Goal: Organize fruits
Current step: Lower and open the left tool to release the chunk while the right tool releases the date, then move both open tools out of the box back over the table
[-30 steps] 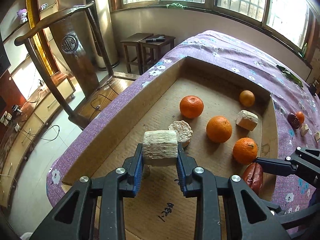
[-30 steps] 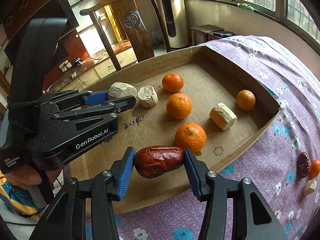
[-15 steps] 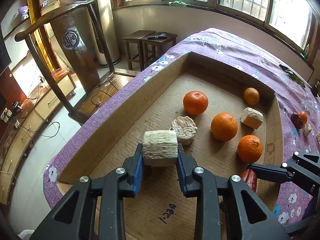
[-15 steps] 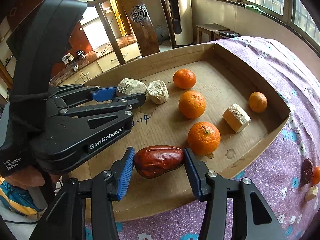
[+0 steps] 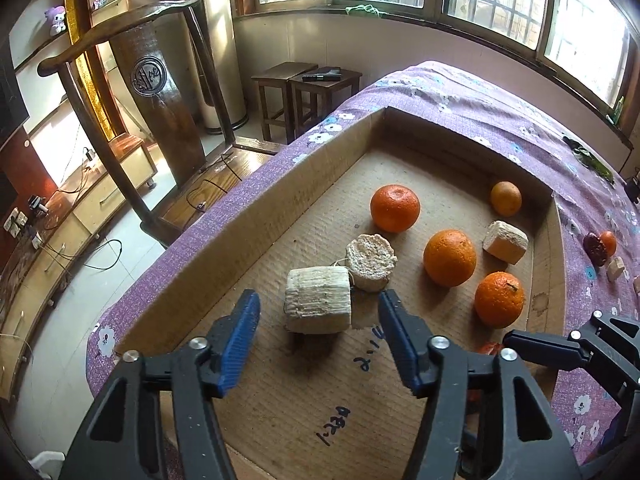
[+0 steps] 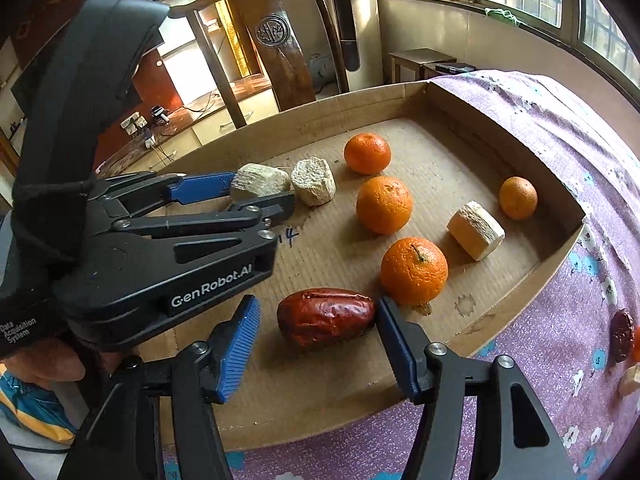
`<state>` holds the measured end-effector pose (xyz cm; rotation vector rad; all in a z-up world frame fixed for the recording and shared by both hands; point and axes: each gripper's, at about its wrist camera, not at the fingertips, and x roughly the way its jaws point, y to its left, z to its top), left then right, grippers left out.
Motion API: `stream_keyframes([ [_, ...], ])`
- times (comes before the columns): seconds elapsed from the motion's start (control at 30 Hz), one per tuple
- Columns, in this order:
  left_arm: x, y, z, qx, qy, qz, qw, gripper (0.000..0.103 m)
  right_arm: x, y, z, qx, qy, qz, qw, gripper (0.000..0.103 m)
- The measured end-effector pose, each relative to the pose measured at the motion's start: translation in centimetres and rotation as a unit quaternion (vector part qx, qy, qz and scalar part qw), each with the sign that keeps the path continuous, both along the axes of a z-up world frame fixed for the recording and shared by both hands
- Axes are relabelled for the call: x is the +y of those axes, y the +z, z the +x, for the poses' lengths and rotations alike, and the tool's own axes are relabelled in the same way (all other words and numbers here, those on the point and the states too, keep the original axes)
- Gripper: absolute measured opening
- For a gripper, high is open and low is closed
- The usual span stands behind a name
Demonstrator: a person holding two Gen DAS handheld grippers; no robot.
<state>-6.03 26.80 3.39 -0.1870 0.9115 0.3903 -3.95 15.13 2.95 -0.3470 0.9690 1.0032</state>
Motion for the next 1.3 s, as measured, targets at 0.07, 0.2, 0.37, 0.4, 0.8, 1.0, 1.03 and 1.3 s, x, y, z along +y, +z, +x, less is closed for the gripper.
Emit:
stream_keyframes([
  [0.07, 0.0, 0.2, -0.1, -0.002, 0.003, 0.004, 1.0, 0.066, -0.6, 0.3, -0.2, -0.001, -0.004, 0.001, 1.0, 0.072],
  [0.2, -0.3, 0.9, -0.5, -0.01, 0.004, -0.001, 0.9999, 0.067, -2.4, 1.2, -0.5, -0.001, -0.016, 0.02, 1.0, 0.073],
  [0.37, -1.9, 2.5, -1.0, -0.035, -0.01, 0.008, 0.9993, 0.077, -5.3, 2.6, -1.0, -0.006, -0.042, 0.039, 0.998, 0.085],
  [0.4, -2.3, 2.7, -1.0, -0.038, -0.013, 0.007, 0.9992, 0.077, -5.9, 2.8, -1.0, -0.008, -0.05, 0.04, 0.998, 0.085],
  [0.8, -9.3, 3.9, -0.1, -0.046, -0.089, -0.012, 0.9949, 0.078, -14.7, 4.4, -0.5, -0.03, -0.149, 0.021, 0.988, 0.091],
  [1.0, -14.1, 3.9, 0.9, -0.042, -0.144, -0.015, 0.9886, 0.079, -21.6, 4.3, -0.5, -0.037, -0.213, 0.009, 0.976, 0.094],
  [1.03, -14.8, 3.9, 1.1, -0.042, -0.152, -0.018, 0.9874, 0.079, -22.9, 4.3, -0.5, -0.037, -0.225, 0.008, 0.974, 0.094],
  [1.3, -20.3, 3.8, 3.4, -0.028, -0.204, -0.024, 0.9783, 0.079, -29.8, 4.5, 0.8, -0.05, -0.282, -0.025, 0.958, 0.094],
])
